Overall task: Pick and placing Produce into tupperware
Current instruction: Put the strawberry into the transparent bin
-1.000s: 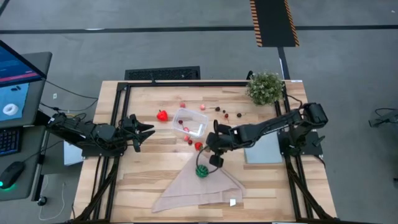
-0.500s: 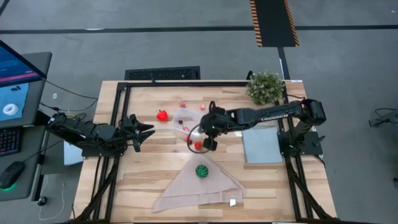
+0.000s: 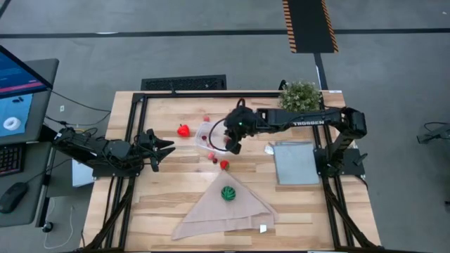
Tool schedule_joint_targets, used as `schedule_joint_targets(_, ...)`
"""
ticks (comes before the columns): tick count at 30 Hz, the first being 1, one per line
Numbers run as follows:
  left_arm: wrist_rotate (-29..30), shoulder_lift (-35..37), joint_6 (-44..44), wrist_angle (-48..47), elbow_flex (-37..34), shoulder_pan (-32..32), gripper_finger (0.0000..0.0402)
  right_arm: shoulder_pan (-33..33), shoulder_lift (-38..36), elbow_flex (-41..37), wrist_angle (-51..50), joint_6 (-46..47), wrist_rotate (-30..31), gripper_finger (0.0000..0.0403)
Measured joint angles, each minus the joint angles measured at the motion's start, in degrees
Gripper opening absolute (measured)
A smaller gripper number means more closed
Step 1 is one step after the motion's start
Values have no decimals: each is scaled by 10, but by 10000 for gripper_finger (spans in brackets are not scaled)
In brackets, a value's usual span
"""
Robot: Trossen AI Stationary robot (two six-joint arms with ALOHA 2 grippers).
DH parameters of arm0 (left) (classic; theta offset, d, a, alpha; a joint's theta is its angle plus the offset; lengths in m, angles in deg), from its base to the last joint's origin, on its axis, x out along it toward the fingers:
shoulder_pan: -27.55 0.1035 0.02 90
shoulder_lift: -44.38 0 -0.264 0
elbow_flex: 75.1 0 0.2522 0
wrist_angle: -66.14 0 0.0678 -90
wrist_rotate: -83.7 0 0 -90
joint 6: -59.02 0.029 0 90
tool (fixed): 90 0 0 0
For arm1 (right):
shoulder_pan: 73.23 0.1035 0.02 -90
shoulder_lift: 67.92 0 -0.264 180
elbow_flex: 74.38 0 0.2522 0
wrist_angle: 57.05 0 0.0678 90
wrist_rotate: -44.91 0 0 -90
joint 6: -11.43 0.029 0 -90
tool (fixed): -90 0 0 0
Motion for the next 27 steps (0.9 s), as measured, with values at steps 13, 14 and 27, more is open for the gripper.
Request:
schedule_joint_targets(13, 0, 0, 2, 0, 0, 0, 139, 29, 0, 0, -28, 9, -20, 142)
schedule_joint_targets(14, 0, 0, 2, 0, 0, 0, 139, 36, 0, 0, -35, 18, -20, 158)
schedule_joint_targets(27, 0, 0, 2, 0, 0, 0, 139, 142, 0, -37, -41, 108, 6, 258)
